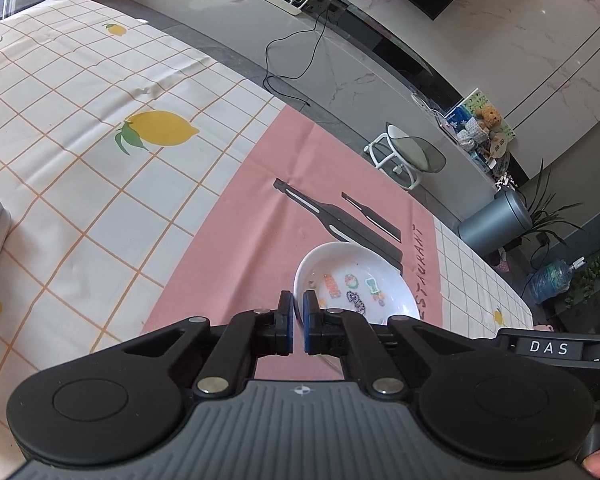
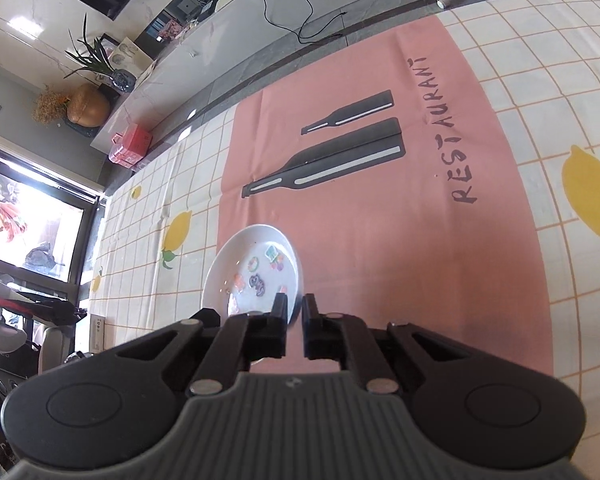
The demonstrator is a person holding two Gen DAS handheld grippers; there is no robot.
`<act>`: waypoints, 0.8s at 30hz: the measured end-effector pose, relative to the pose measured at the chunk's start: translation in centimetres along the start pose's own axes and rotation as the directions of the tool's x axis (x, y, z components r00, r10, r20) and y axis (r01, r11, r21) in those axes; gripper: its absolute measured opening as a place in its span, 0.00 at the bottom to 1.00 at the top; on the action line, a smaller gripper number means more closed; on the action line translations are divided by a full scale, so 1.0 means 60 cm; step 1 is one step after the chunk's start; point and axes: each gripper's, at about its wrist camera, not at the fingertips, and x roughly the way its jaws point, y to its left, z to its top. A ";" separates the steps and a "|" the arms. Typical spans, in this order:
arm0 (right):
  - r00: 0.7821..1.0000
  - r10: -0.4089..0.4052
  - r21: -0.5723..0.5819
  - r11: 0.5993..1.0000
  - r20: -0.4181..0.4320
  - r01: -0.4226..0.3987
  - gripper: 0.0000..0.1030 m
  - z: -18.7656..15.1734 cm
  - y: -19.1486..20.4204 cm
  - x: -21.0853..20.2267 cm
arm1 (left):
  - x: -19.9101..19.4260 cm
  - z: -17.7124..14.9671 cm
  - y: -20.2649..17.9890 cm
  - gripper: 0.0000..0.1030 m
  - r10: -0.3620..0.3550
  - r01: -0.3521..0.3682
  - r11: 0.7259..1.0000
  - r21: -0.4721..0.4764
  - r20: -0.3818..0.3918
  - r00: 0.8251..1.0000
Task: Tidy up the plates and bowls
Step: 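Carry the candy plate with both tools onto the glass plate and open them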
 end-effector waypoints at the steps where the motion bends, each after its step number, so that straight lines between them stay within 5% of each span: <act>1: 1.000 0.006 0.005 1.000 0.007 -0.006 0.05 -0.004 -0.001 -0.011 | -0.008 -0.003 -0.005 0.04 -0.005 0.005 1.000 0.003 0.003 1.000; 12: 0.987 0.095 0.069 0.992 0.129 -0.104 0.05 -0.065 -0.028 -0.155 | -0.100 -0.052 -0.083 0.05 -0.085 0.083 0.995 0.053 0.048 0.995; 24: 0.961 0.061 0.138 0.985 0.271 -0.102 0.04 -0.154 -0.123 -0.298 | -0.117 -0.150 -0.171 0.05 -0.165 0.169 0.977 0.128 -0.038 0.986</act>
